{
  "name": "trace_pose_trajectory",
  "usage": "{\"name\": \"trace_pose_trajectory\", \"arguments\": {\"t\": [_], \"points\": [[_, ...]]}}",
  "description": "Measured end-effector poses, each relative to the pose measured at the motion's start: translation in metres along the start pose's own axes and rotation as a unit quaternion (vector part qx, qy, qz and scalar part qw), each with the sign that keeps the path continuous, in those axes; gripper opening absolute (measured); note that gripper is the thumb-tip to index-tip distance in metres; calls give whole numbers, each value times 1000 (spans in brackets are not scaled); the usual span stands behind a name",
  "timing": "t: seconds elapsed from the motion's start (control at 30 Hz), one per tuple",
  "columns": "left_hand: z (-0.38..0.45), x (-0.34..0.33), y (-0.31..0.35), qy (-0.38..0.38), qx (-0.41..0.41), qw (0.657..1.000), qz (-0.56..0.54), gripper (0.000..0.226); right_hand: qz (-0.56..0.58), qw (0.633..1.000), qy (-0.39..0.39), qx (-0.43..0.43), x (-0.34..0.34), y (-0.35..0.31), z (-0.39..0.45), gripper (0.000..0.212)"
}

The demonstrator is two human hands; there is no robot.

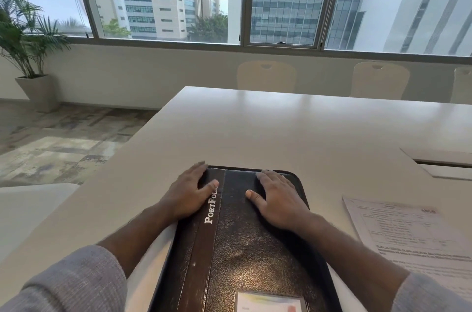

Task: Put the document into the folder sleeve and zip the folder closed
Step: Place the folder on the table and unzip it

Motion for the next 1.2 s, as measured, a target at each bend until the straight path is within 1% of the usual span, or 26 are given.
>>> {"name": "trace_pose_trajectory", "arguments": {"t": [0.07,0.13,0.3,0.47,0.53,0.67,0.73,0.87,0.93,1.0,1.2], "points": [[7,5,-11,62,10,997,-55,53,5,1000,8,4,2,-1,9,60],[14,7,-17,100,18,992,-74,42,3,1000,10,3,4,-2,19,56],[25,5,-20,103,32,992,-66,34,1,1000,2,-8,10,-11,51,42],[26,4,-23,109,35,992,-62,24,60,997,-39,-14,11,-35,88,30],[26,3,-23,110,38,991,-61,23,64,996,-57,-4,6,-47,98,30],[27,3,-25,117,34,991,-55,24,42,995,-86,20,-8,-71,111,35],[27,3,-26,121,29,990,-64,23,59,994,-91,19,-13,-79,117,36],[28,2,-28,125,39,988,-77,22,120,987,-106,-3,-17,-86,128,32],[28,0,-30,128,47,987,-84,18,123,985,-117,-4,-17,-89,130,29],[28,-1,-32,129,51,986,-96,17,119,984,-134,0,-17,-92,133,30],[29,-1,-32,128,55,985,-96,22,117,981,-153,5,-15,-91,139,28]]}}
Point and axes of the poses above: each hand's wrist, its own z-axis towards the middle knuckle, its own x-axis out of the back of the hand, y = z × x, the point moved 1 cm from there along z, towards the middle knuckle, and after that the axes turned 6 degrees about -y, right-handed, at the moved point
